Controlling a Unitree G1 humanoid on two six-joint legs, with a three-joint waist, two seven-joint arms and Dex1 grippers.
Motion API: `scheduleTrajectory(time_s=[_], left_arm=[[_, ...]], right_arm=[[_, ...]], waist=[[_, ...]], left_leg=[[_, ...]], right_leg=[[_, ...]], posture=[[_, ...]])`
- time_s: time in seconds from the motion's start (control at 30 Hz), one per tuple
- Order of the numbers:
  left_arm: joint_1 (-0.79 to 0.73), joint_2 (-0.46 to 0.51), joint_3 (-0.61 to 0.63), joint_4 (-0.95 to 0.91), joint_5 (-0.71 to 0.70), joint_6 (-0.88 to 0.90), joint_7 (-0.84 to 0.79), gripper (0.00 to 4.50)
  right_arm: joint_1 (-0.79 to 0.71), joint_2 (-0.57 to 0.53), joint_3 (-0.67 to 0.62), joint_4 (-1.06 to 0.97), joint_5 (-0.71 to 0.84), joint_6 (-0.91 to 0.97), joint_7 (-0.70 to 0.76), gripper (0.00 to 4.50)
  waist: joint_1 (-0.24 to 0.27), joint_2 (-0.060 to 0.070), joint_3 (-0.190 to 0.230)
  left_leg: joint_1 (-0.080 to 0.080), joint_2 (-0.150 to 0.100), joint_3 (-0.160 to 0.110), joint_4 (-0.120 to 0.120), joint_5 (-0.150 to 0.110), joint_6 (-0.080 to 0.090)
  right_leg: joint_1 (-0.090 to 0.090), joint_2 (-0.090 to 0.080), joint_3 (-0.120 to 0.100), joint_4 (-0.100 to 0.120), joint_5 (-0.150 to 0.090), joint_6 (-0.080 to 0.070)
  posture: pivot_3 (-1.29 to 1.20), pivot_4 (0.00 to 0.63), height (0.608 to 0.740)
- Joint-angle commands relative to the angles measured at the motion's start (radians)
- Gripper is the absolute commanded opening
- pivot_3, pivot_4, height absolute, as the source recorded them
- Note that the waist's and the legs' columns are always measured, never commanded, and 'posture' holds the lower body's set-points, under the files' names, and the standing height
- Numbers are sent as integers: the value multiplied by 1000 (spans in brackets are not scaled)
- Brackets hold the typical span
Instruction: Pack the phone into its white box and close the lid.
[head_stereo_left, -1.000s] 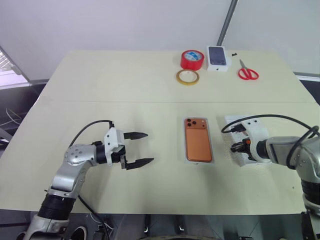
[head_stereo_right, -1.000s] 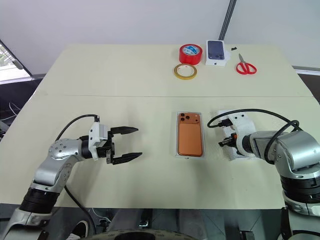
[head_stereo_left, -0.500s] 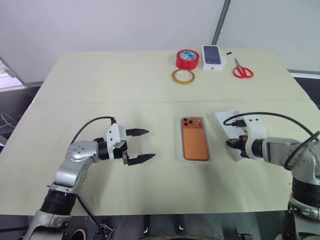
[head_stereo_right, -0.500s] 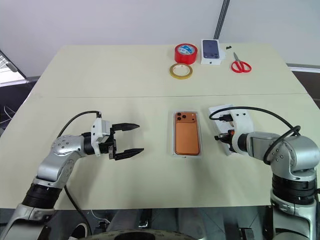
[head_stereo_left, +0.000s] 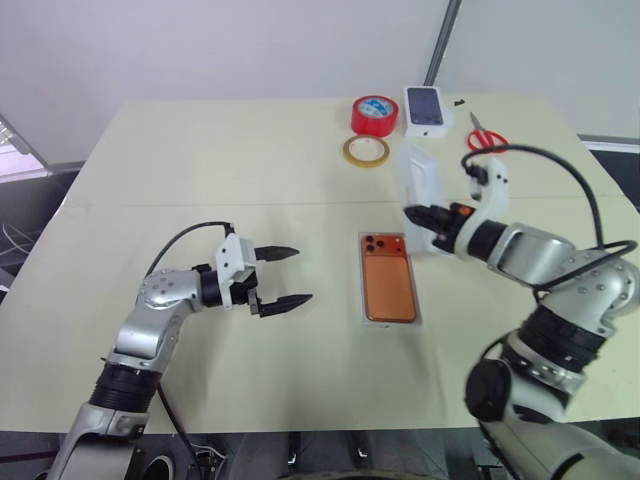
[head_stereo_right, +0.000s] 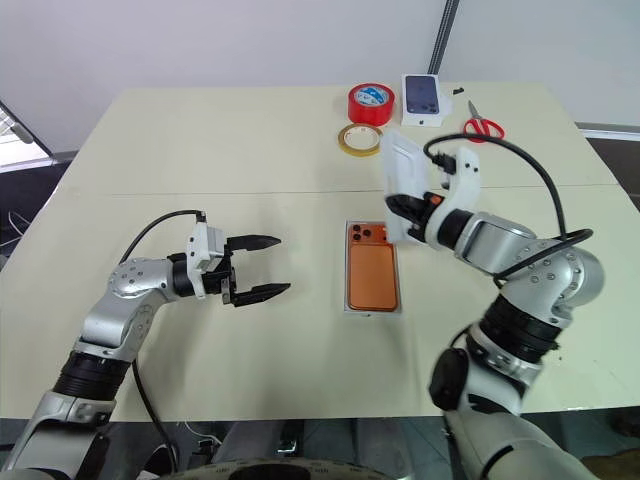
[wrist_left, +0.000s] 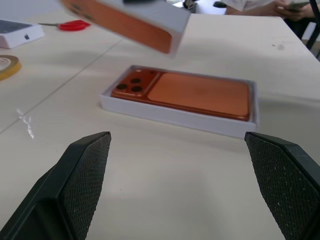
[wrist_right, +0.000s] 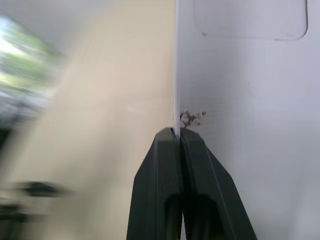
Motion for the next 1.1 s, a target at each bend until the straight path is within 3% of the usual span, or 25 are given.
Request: scheduleTrajectory(time_s=[0.03, 0.17, 0.23, 0.37, 0.47, 0.6, 0.7, 0.93, 1.1], left_arm=[[-23, -31, 38, -22, -37, 69, 73, 4500], [-20, -74, 54, -93, -75, 157, 153, 4500], [-4, -73, 65, -135, -91, 181, 170, 4500], [14, -67, 114, -209, -173, 240, 190, 4500], [31, -51, 141, -253, -210, 266, 195, 4500], [54, -33, 143, -275, -226, 285, 191, 4500], [78, -25, 123, -279, -229, 293, 169, 3689], [134, -36, 45, -238, -140, 218, 149, 91], [108, -122, -37, -124, -29, 117, 190, 26]], right_arm=[[-9, 76, -53, -9, 175, 7, -23, 56], [161, 88, 70, -59, 398, 7, -44, 56], [197, 92, 97, -18, 609, -24, -124, 56], [330, -72, 346, 8, 1076, -275, -364, 56], [449, -175, 482, -26, 1144, -362, -385, 56], [510, -215, 574, -42, 1147, -457, -326, 56], [503, -249, 602, 10, 1147, -496, -351, 0], [479, -245, 612, 81, 1147, -570, -405, 0], [475, -262, 620, 129, 1147, -595, -430, 0]], waist=[[2, 0, 0], [0, -1, 0], [-4, 0, 0], [-17, 0, 0], [-21, -1, 0], [-30, -1, 1], [-28, -1, 1], [-23, -2, 1], [-15, -2, 1]], left_leg=[[0, 0, 0, 0, 0, -1], [0, 0, 0, 1, 1, -1], [-1, 0, 1, 1, 1, -1], [1, 0, 1, 1, 1, -1], [4, 1, 0, 1, 1, -1], [3, 1, 1, 2, 1, -1], [4, 1, 1, 2, 2, 0], [4, 1, 1, 2, 2, 0], [4, 1, 1, 2, 2, 0]], right_leg=[[0, 0, 0, 0, 0, 0], [1, 0, 0, 0, 0, 0], [1, 0, 1, 0, 0, 0], [1, 0, 1, 2, 0, 0], [4, 1, 0, 1, 0, 0], [4, 1, 1, -1, 0, 0], [5, 2, 1, 0, 0, 0], [5, 2, 1, -1, 0, 0], [5, 1, 1, -1, 0, 0]], posture=[[0, 150, 740], [0, 150, 740], [0, 150, 740], [0, 150, 740], [0, 150, 740], [0, 150, 740], [0, 150, 740], [0, 150, 740], [0, 150, 740]])
